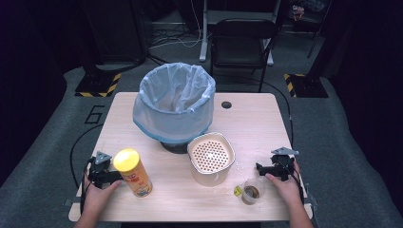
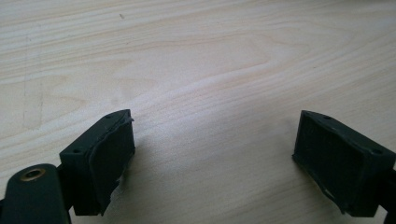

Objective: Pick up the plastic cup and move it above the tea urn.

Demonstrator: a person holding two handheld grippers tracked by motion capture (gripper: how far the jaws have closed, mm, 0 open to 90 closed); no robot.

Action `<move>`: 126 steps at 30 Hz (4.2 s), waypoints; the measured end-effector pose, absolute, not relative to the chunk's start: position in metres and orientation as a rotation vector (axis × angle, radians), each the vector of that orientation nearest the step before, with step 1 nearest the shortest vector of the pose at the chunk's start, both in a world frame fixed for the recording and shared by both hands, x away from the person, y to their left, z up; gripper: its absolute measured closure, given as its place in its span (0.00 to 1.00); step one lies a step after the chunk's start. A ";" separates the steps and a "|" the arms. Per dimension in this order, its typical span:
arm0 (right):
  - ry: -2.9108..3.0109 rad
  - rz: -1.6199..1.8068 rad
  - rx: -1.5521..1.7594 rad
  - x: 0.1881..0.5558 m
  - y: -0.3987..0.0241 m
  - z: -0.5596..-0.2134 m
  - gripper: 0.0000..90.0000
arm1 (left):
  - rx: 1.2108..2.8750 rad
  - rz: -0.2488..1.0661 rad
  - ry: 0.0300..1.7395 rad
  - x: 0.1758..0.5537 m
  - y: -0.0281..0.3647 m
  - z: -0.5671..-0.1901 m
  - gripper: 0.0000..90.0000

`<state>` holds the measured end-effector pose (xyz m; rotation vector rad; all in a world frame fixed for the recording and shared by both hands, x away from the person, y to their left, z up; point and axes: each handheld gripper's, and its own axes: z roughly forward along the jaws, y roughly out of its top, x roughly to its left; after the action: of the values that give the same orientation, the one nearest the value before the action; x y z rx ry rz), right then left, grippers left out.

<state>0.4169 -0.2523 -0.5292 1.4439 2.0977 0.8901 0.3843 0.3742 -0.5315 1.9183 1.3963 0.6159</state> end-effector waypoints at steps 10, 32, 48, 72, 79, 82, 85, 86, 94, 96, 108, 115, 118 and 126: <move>2.099 0.914 1.444 0.413 -0.252 -0.528 0.09 | 1.918 0.602 1.379 0.382 0.374 -0.532 0.14; 2.144 0.993 1.372 0.409 -0.245 -0.501 0.46 | 1.924 0.616 1.381 0.382 0.374 -0.532 0.14; 2.210 1.166 1.188 0.409 -0.202 -0.433 0.60 | 1.925 0.618 1.381 0.382 0.374 -0.532 0.14; 2.402 1.170 1.079 0.408 -0.141 -0.413 0.76 | 1.925 0.616 1.382 0.382 0.374 -0.532 0.14; 2.409 1.189 1.094 0.400 -0.144 -0.411 0.82 | 1.924 0.618 1.382 0.382 0.374 -0.532 0.14; 2.416 1.185 1.089 0.392 -0.145 -0.412 0.81 | 1.924 0.618 1.382 0.382 0.374 -0.532 0.14; 2.420 1.188 1.090 0.381 -0.147 -0.414 0.81 | 1.925 0.617 1.382 0.382 0.374 -0.532 0.14; 2.422 1.190 1.084 0.379 -0.148 -0.414 0.81 | 1.924 0.616 1.382 0.382 0.374 -0.532 0.14; 2.407 1.237 1.097 0.355 -0.157 -0.420 0.65 | 1.924 0.615 1.385 0.382 0.374 -0.532 0.14; 2.368 1.266 1.084 0.350 -0.161 -0.418 0.58 | 1.924 0.616 1.385 0.382 0.374 -0.532 0.14; 2.249 1.393 1.059 0.328 -0.205 -0.418 0.32 | 1.923 0.616 1.385 0.382 0.374 -0.532 0.14; 2.290 1.320 1.031 0.317 -0.207 -0.427 0.25 | 1.919 0.618 1.384 0.382 0.374 -0.532 0.14; 2.314 1.295 1.018 0.310 -0.203 -0.435 0.19 | 1.921 0.616 1.387 0.381 0.374 -0.532 0.14; 2.335 1.280 1.023 0.302 -0.199 -0.449 0.17 | 1.924 0.615 1.390 0.381 0.373 -0.532 0.14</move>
<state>0.3018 -0.1992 -0.4489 1.0234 2.3353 1.2797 0.3807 0.3734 -0.5315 1.9236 1.3900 0.6154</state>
